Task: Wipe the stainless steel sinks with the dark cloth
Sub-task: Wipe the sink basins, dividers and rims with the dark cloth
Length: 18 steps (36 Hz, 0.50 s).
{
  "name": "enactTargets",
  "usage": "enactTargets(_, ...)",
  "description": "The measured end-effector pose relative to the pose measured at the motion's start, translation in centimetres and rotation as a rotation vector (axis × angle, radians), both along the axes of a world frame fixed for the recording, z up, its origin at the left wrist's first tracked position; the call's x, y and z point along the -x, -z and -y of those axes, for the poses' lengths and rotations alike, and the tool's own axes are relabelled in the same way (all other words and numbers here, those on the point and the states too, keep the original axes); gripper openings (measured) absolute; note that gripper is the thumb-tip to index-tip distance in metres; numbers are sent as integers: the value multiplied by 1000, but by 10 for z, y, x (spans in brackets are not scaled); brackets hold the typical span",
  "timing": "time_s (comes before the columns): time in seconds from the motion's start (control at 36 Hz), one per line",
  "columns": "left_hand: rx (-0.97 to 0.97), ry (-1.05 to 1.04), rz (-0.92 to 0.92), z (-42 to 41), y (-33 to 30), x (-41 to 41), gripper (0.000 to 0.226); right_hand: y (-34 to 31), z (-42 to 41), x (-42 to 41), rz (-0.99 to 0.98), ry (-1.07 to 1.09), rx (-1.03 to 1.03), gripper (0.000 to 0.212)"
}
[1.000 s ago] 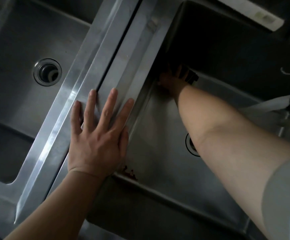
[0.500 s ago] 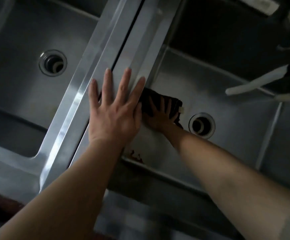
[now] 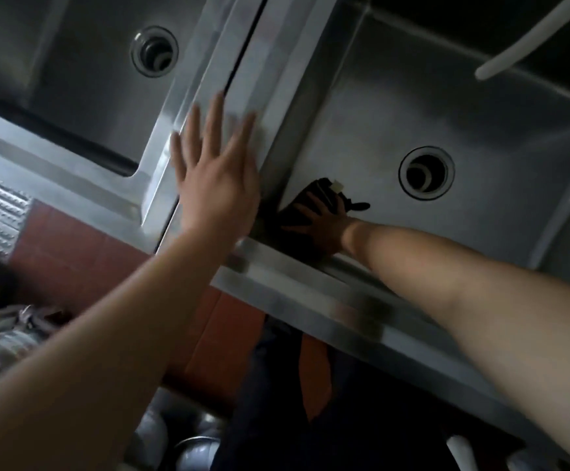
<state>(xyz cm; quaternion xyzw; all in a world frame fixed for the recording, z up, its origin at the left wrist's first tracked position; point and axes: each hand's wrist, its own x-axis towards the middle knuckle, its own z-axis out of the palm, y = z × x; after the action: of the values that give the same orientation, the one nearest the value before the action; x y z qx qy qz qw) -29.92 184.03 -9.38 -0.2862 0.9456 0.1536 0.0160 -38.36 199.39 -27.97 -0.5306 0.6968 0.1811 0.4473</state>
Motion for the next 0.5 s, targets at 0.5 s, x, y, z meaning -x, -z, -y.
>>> enactTargets(0.5, -98, -905, 184, -93, 20, -38, 58, -14, -280, 31, -14, -45, -260, 69)
